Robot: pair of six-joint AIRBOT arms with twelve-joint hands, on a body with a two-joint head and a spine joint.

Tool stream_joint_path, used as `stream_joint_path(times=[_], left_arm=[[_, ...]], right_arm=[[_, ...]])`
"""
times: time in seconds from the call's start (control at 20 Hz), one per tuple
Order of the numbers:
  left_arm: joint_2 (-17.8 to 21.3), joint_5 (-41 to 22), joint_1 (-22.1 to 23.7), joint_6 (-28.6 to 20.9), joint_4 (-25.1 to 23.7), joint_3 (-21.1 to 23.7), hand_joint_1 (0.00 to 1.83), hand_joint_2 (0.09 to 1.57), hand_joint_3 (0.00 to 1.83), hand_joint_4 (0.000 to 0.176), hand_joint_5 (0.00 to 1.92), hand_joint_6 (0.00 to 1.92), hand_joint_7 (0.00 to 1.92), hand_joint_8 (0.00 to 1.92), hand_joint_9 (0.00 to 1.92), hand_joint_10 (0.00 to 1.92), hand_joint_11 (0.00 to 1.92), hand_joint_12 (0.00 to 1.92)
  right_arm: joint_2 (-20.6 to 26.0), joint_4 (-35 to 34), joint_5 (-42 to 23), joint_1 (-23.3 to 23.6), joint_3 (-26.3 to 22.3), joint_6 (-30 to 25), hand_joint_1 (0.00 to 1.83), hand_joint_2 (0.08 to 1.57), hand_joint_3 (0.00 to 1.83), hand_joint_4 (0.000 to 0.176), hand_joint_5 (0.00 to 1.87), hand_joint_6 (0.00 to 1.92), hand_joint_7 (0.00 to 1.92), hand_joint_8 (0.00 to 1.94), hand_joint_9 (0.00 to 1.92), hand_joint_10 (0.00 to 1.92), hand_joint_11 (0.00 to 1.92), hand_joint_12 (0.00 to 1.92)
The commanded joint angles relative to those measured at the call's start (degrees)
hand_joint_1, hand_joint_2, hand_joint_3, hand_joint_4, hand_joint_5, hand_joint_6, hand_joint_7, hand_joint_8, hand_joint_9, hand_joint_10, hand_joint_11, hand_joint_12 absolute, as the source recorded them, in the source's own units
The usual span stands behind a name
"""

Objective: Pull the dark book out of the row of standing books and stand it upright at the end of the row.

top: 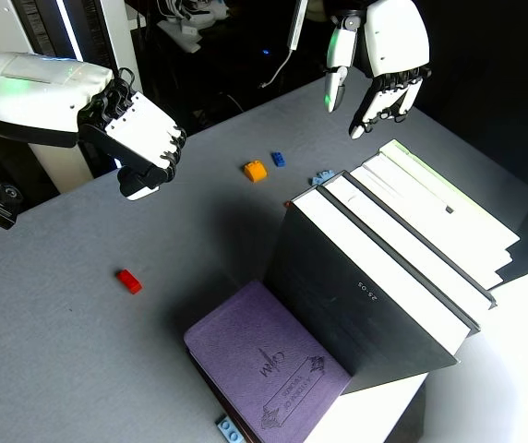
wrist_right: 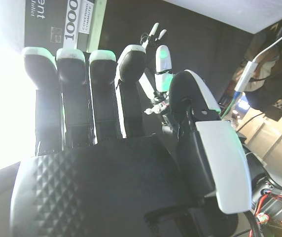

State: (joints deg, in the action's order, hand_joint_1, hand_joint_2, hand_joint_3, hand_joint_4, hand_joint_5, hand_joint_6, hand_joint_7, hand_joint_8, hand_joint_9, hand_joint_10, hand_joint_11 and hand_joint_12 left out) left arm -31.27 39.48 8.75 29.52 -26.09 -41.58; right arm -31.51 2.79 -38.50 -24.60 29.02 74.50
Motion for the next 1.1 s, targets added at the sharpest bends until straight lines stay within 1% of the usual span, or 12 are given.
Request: stream_joint_path(times=[0.0,0.15,0.35,0.4,0.5,0.6,0.7,0.8,0.85,0.9,1.0,1.05], left_arm=[[0.46,-3.88,0.57,0.06,-1.85,0.00,0.20,1.27,0.00,0.049,0.39,0.00,0.43,0.00,0.48,0.00,0.44,0.20],[0.46,-3.88,0.57,0.06,-1.86,-0.01,0.18,1.27,0.00,0.054,0.38,0.00,0.44,0.00,0.49,0.00,0.49,0.11],[0.46,-3.86,0.56,0.06,-1.86,-0.01,0.19,1.27,0.00,0.041,0.39,0.00,0.43,0.00,0.49,0.00,0.51,0.10],[0.46,-3.86,0.56,0.06,-1.86,-0.01,0.23,1.27,0.00,0.043,0.39,0.00,0.43,0.00,0.48,0.00,0.50,0.09],[0.46,-3.87,0.57,0.06,-1.87,-0.04,0.17,1.28,0.00,0.041,0.39,0.00,0.44,0.01,0.49,0.01,0.51,0.08],[0.46,-4.35,0.63,0.04,-1.85,-0.05,0.07,1.30,0.01,0.038,0.36,0.00,0.42,0.00,0.49,0.00,0.50,0.07],[0.45,-4.89,0.63,-0.61,-1.84,0.13,0.10,1.29,0.00,0.052,0.34,0.00,0.42,0.00,0.48,0.00,0.50,0.07],[0.45,-4.98,0.56,-0.82,-1.85,0.11,0.07,1.30,0.00,0.049,0.35,0.01,0.43,0.00,0.47,0.00,0.50,0.06],[0.45,-5.05,0.56,-0.92,-1.85,0.05,0.03,1.30,0.00,0.047,0.37,0.01,0.44,0.01,0.48,0.00,0.51,0.06],[0.45,-5.07,0.55,-1.04,-1.85,0.05,0.01,1.30,0.00,0.041,0.38,0.01,0.45,0.01,0.49,0.00,0.51,0.06],[0.43,-6.22,0.44,-2.16,-1.83,0.12,0.00,1.31,0.01,0.052,0.36,0.00,0.45,0.00,0.48,0.00,0.51,0.05],[0.33,-6.91,0.15,-2.39,-1.83,0.13,0.02,1.31,0.00,0.048,0.36,0.00,0.43,0.00,0.47,0.00,0.50,0.05]], right_arm=[[0.53,0.03,-7.04,0.21,-0.21,0.17,0.00,1.24,0.06,0.000,0.17,0.48,0.33,0.06,0.06,0.55,0.00,0.96],[0.54,0.03,-7.23,0.20,-0.21,0.17,0.01,1.26,0.02,0.000,0.19,0.45,0.34,0.02,0.07,0.48,0.00,0.87],[0.52,0.03,-8.52,0.65,-0.25,0.94,0.02,1.27,0.01,0.000,0.18,0.44,0.35,0.01,0.06,0.49,0.00,0.92],[0.32,0.03,-8.32,1.12,-0.35,2.67,0.02,1.27,0.01,0.000,0.16,0.45,0.33,0.00,0.04,0.50,0.00,0.89],[-0.56,-1.18,-7.35,3.01,-0.45,5.14,0.01,1.27,0.00,0.000,0.15,0.45,0.32,0.00,0.03,0.53,0.00,0.91],[-2.21,-7.08,-5.81,6.04,-0.42,9.97,0.01,1.27,0.00,0.000,0.14,0.44,0.32,0.00,0.01,0.53,0.00,0.90],[-4.29,-12.94,-6.19,8.31,-0.39,15.68,0.00,1.26,0.00,0.000,0.09,0.42,0.25,0.00,0.00,0.42,0.00,0.65],[-7.36,-16.72,-6.97,10.18,-0.32,18.98,0.00,1.22,0.00,0.000,0.02,0.28,0.10,0.02,0.01,0.09,0.00,0.07],[-8.55,-16.85,-8.96,10.44,-0.33,19.94,0.00,1.20,0.00,0.000,0.00,0.13,0.02,0.00,0.00,0.02,0.00,0.01],[-9.43,-16.87,-9.75,10.73,-0.32,20.39,0.00,1.18,0.00,0.000,0.01,0.10,0.01,0.00,0.00,0.00,0.00,0.00],[-11.73,-17.81,-11.29,11.00,-0.06,22.51,0.00,1.17,0.00,0.004,0.02,0.10,0.03,0.01,0.00,0.00,0.00,0.00],[-13.82,-19.91,-12.68,11.05,0.42,25.71,0.00,1.17,0.00,0.006,0.03,0.11,0.06,0.02,0.00,0.00,0.00,0.00]])
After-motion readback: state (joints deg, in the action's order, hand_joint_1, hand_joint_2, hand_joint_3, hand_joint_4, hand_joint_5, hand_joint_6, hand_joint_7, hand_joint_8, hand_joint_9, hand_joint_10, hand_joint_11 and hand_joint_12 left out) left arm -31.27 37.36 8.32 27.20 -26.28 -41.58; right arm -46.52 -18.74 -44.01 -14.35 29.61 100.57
